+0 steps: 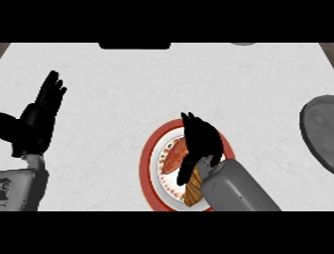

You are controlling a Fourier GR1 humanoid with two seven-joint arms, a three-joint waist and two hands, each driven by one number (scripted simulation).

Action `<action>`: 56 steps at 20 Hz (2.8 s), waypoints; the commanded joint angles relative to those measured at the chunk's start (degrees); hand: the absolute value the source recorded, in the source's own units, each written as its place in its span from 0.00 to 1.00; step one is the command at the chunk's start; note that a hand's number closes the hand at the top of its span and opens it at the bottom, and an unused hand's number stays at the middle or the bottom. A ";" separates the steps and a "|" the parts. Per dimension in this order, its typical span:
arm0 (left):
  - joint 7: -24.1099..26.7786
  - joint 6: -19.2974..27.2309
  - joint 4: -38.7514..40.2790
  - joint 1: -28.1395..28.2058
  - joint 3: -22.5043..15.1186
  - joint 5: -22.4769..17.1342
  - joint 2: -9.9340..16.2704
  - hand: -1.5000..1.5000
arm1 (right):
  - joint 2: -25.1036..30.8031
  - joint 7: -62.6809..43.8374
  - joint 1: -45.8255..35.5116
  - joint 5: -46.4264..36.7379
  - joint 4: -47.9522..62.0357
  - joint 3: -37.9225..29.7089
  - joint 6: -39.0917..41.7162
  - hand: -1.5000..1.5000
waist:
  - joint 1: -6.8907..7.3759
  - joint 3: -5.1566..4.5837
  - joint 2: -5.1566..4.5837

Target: Pick the sweet potato from the plate and place it in the pan

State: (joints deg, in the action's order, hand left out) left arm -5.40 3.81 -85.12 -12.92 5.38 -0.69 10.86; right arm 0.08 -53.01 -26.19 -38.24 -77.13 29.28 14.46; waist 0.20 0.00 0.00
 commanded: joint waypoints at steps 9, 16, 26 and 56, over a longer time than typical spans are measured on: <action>2.83 0.42 4.02 -1.00 0.46 1.44 -1.56 0.50 | 0.36 9.89 1.49 0.27 4.21 3.11 1.20 1.00 | -0.21 0.00 -0.03; 2.00 -1.13 4.29 -2.44 1.60 0.93 -0.53 0.50 | -0.05 10.36 -2.48 0.91 10.34 5.48 -4.90 1.00 | 0.06 0.00 -0.05; 1.35 -1.46 0.19 1.38 1.27 0.29 -1.12 0.50 | 0.33 -10.28 -1.28 -10.03 1.90 -2.53 -9.41 1.00 | -0.37 -0.03 0.15; 1.94 -2.67 1.45 0.47 3.02 -0.14 0.31 0.50 | 24.45 12.77 10.14 -10.80 -21.08 -44.43 -23.32 1.00 | -0.70 0.03 -0.08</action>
State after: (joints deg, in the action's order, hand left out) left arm -4.62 2.01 -86.02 -11.24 7.36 -0.11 10.53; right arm 19.64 -46.29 -18.35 -54.49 -101.05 -7.33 -7.62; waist -0.40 0.05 -0.01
